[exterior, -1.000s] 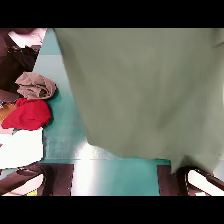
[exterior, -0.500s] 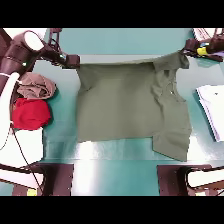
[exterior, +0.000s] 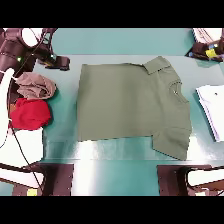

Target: Fold the shirts.

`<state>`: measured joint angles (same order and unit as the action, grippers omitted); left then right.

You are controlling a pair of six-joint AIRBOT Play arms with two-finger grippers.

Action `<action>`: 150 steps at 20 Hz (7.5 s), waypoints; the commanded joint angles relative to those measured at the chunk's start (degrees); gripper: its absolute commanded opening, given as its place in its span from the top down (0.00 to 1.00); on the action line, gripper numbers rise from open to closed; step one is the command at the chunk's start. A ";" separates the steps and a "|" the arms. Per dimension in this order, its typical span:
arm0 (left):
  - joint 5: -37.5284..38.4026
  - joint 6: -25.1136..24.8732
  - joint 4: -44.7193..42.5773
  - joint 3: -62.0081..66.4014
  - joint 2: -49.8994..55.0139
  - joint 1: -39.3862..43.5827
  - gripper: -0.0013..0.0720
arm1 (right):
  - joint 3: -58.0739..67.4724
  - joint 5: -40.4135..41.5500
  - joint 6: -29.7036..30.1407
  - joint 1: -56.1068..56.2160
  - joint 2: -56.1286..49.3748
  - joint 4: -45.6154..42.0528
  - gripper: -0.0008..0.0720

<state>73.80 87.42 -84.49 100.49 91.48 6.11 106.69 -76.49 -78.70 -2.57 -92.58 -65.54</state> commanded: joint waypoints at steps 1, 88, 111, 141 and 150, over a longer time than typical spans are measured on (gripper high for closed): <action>6.86 2.36 -1.55 -8.83 -5.27 -1.27 0.33 | -12.24 -6.58 3.17 -3.06 7.72 0.07 0.49; -12.85 -0.11 26.03 20.98 -43.69 -1.27 0.95 | 5.29 11.72 -2.05 -14.45 51.17 -3.23 0.96; -36.61 -0.98 15.56 -7.58 1.62 -1.27 0.95 | 2.91 10.36 -6.29 -1.73 -11.41 -3.65 0.96; -12.66 -3.45 15.34 -20.52 -0.48 -1.27 0.91 | -29.66 3.39 -4.31 -2.54 8.57 -3.02 0.47; -9.90 -4.90 9.57 -18.14 -0.48 -1.29 0.02 | -29.66 2.56 -4.31 -2.19 10.69 -2.99 0.47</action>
<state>62.24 82.78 -71.92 81.65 91.05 4.82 77.06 -73.36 -83.02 -4.91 -82.21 -68.58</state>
